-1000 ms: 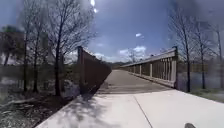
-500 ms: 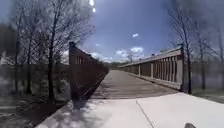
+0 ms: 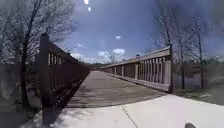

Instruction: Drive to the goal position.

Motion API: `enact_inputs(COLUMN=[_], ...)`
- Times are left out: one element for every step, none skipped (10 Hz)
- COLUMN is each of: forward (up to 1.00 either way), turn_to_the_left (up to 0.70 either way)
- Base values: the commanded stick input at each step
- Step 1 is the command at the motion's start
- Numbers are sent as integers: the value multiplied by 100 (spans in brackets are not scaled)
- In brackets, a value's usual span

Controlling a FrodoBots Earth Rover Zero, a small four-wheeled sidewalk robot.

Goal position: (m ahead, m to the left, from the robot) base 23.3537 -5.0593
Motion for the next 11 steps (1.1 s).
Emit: enact_inputs(forward=[70, 70, 70, 70, 70, 70, 70, 70, 70, 70, 70], turn_to_the_left=[0, 0, 0, 0, 0, 0, 0, 0, 0, 0, 0])
